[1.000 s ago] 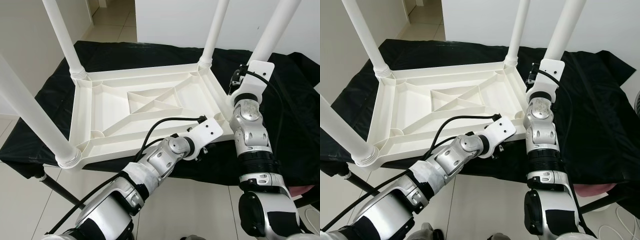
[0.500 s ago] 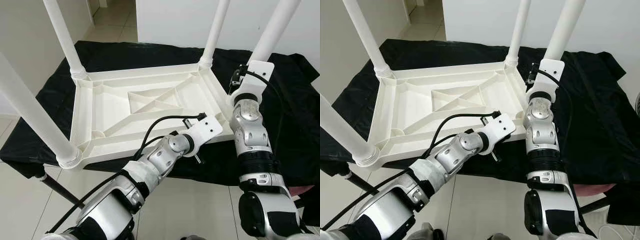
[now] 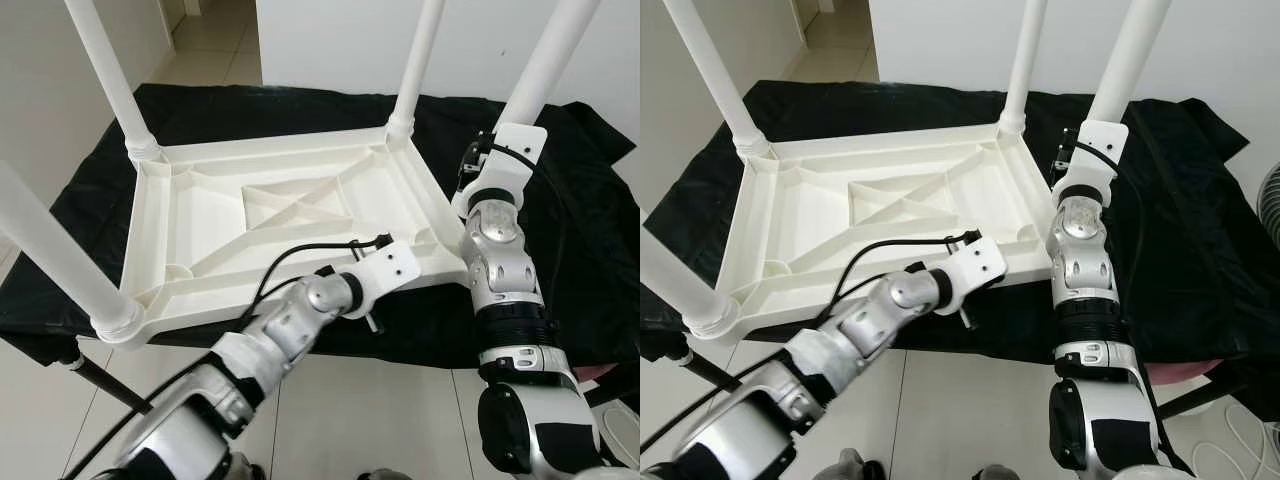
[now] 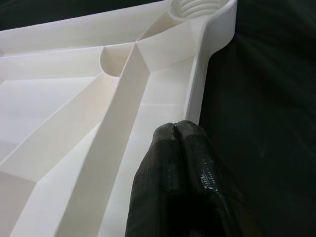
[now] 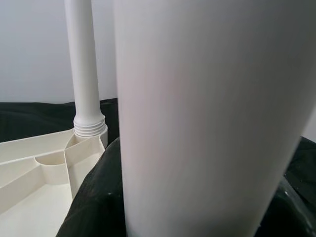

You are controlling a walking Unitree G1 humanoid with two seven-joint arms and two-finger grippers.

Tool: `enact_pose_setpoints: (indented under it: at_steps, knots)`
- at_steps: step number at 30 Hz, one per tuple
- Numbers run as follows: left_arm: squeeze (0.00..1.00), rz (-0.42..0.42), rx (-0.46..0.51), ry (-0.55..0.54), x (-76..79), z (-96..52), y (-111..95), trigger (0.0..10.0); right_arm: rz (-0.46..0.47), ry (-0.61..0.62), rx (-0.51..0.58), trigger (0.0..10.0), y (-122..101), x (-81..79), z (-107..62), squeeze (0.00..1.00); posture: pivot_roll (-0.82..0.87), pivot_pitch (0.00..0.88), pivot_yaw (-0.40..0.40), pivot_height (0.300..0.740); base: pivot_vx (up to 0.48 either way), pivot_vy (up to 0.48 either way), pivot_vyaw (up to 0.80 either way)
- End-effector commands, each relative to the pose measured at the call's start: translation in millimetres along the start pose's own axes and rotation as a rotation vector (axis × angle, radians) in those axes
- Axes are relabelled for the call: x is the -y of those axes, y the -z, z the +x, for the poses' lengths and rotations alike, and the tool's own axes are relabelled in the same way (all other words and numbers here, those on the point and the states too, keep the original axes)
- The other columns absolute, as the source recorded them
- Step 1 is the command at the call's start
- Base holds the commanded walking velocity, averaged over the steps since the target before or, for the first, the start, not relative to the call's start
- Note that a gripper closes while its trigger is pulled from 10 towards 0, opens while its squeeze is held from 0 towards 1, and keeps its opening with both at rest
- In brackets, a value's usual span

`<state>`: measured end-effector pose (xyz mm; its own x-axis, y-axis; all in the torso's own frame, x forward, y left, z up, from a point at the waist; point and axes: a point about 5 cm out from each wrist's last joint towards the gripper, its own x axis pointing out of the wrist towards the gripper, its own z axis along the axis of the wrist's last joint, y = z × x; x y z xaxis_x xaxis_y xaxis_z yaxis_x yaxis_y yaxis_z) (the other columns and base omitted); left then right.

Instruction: Building children table

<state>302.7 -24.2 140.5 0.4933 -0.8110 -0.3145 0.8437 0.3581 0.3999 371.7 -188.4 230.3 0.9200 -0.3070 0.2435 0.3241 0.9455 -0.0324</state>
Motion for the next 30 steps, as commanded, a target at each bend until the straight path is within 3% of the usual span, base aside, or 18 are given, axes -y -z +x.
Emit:
enact_pose_setpoints:
  at_steps: [1, 5, 15, 25, 29, 30]
  knots:
    - [0.00, -0.024, -0.145, 0.065, 7.0, -8.2, 35, 0.0, 0.004, -0.001, 0.030, 10.0, -5, -1.4, 1.2, 0.00, -0.09, 0.051, 0.026, 0.740, 0.000, 0.000, 0.00]
    - [0.00, -0.024, -0.163, 0.058, 4.3, -15.9, 42, 0.0, 0.004, -0.004, 0.030, 10.0, -5, -1.9, 0.9, 0.00, -0.08, 0.050, 0.023, 0.740, 0.000, 0.000, 0.00]
    - [0.00, -0.008, -0.310, -0.003, -17.8, -58.9, 87, 0.0, 0.006, -0.046, 0.024, 10.0, -5, -10.2, -0.1, 0.00, -0.07, 0.044, 0.012, 0.740, 0.000, 0.000, 0.00]
    - [0.00, -0.012, -0.320, -0.015, -23.6, -69.7, 90, 0.0, 0.004, -0.066, 0.011, 10.0, -1, -13.6, -1.2, 0.00, -0.07, 0.048, 0.009, 0.740, 0.000, 0.000, 0.00]
    - [0.00, 0.009, -0.305, 0.028, -23.3, -76.8, 88, 0.0, 0.000, -0.085, 0.001, 10.0, 1, -15.0, -2.0, 0.00, -0.07, 0.054, 0.006, 0.740, 0.000, 0.000, 0.00]
    - [0.00, 0.008, -0.291, 0.033, -24.2, -77.6, 85, 2.5, 0.000, -0.092, -0.003, 10.0, 2, -15.7, -2.4, 0.00, -0.07, 0.061, 0.007, 0.740, 0.000, 0.000, 0.00]
